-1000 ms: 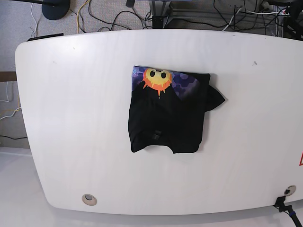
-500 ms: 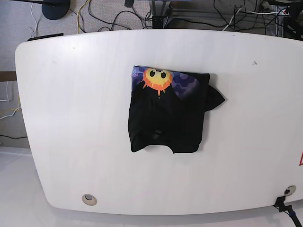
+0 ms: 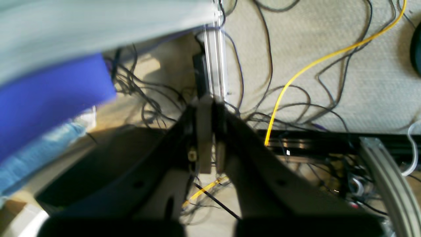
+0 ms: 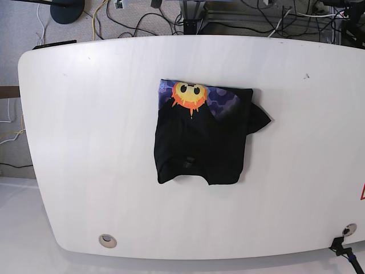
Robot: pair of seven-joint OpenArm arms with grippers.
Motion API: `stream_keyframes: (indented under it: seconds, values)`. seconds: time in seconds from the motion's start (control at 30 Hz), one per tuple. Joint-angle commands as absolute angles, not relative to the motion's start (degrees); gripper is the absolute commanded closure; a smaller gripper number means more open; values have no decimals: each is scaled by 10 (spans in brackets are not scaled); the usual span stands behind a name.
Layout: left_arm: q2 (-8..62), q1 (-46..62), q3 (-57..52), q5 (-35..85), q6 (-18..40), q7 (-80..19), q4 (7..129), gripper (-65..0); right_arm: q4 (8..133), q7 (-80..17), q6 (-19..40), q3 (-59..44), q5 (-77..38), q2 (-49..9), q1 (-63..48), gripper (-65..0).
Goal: Fold the T-shirt properly
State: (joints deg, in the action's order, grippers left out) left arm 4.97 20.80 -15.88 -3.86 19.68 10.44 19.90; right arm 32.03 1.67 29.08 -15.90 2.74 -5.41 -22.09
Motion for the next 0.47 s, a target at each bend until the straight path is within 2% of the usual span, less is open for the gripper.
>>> stream_keyframes:
  seconds: [0.0,0.17,0.3,0.43]
  values:
    - [59,198,-160,-38,201,106,164,-80,280,21,296,-160,30,-58,-213,0]
    - [64,142,-160,-38,200,74,96,-82,225,22,295,-159,31,-58,-161,0]
    - [64,124,-159,-38,167,44,92,-83,193,21,293,-159,31,-58,-131,0]
    - [62,107,-159,-38,148,42,92,-83,189,21,262,-159,31,-58,-126,0]
